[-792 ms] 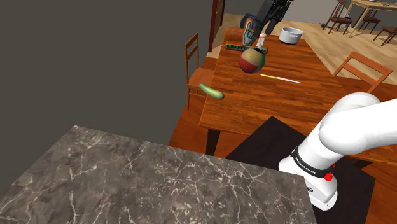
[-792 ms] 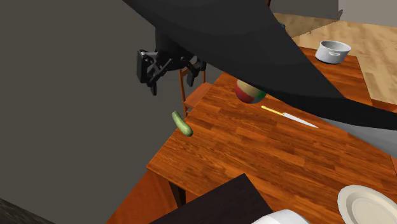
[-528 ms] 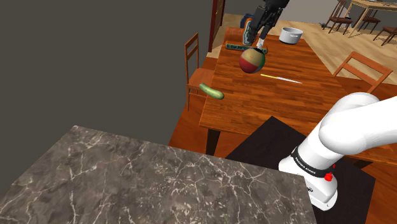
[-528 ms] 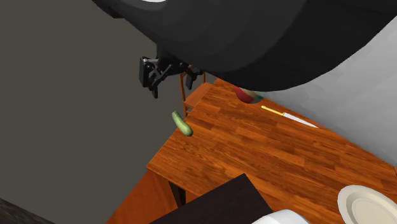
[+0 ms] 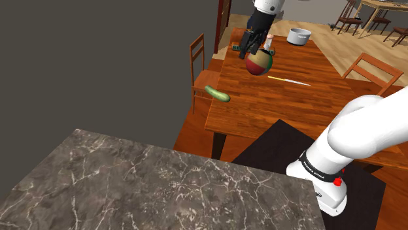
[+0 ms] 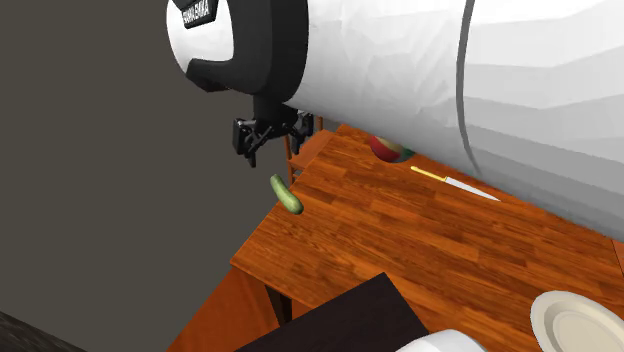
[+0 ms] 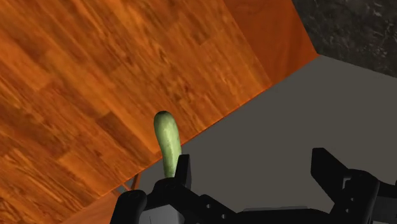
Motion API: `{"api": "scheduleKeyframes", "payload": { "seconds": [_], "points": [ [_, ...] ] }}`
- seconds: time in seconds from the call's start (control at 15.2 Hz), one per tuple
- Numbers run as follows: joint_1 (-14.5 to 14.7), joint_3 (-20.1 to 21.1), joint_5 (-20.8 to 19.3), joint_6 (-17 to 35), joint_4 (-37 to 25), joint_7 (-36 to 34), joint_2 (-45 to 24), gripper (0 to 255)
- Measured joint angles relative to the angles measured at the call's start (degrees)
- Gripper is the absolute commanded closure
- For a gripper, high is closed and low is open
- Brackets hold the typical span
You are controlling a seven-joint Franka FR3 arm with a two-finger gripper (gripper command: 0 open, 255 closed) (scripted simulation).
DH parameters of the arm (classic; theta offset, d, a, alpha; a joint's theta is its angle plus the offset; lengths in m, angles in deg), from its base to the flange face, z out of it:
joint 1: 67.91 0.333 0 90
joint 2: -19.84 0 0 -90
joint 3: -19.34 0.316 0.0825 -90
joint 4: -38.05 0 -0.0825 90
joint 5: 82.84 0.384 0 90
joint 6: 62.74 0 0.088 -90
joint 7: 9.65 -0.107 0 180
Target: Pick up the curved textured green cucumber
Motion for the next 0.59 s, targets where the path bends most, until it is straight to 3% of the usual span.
{"api": "scheduleKeyframes", "payload": {
  "seconds": [0.59],
  "points": [
    [0.0,-1.1,0.0,12.5,-3.1,2.3,-17.8,0]
  ]
}}
